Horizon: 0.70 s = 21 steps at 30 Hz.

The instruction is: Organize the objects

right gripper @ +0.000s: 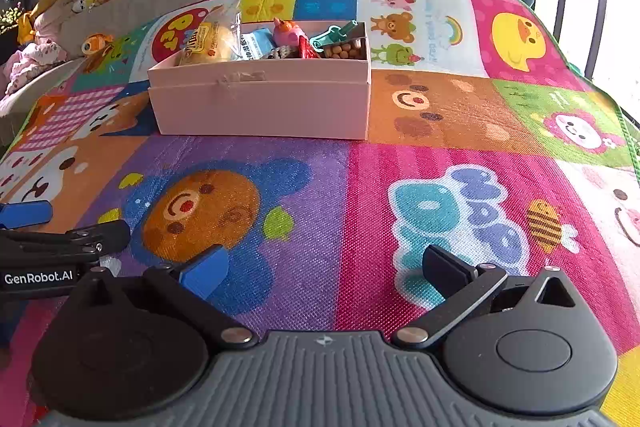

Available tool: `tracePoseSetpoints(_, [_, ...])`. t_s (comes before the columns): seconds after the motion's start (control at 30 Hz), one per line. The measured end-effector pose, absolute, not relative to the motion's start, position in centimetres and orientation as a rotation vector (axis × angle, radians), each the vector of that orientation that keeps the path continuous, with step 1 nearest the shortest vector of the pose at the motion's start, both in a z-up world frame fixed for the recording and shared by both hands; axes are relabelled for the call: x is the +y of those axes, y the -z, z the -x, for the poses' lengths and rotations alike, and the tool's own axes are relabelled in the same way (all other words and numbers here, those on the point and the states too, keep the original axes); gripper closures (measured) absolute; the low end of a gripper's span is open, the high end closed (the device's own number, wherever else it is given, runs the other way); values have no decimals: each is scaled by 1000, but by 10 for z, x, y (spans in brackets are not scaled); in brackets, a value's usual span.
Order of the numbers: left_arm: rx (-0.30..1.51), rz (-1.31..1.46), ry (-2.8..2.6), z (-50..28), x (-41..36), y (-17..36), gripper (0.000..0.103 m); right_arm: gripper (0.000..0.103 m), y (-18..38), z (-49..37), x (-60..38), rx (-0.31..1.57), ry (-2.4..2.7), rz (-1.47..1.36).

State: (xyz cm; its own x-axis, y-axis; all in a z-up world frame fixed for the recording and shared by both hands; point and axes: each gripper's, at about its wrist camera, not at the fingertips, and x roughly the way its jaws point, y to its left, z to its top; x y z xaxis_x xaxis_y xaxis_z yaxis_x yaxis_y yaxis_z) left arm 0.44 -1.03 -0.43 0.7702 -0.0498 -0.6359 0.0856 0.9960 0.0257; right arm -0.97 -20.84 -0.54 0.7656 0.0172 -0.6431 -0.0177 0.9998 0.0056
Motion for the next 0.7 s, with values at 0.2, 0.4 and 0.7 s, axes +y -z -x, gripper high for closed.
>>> tracePoseSetpoints(0.2, [686, -60, 71, -5, -10, 4, 3, 0, 6, 5, -207, 698, -5, -9])
tracePoseSetpoints(0.4, [688, -57, 71, -5, -10, 4, 2, 0, 6, 4, -207, 696, 8, -13])
tracePoseSetpoints(0.7, [689, -56, 72, -5, -9, 4, 2, 0, 6, 4, -207, 696, 9, -10])
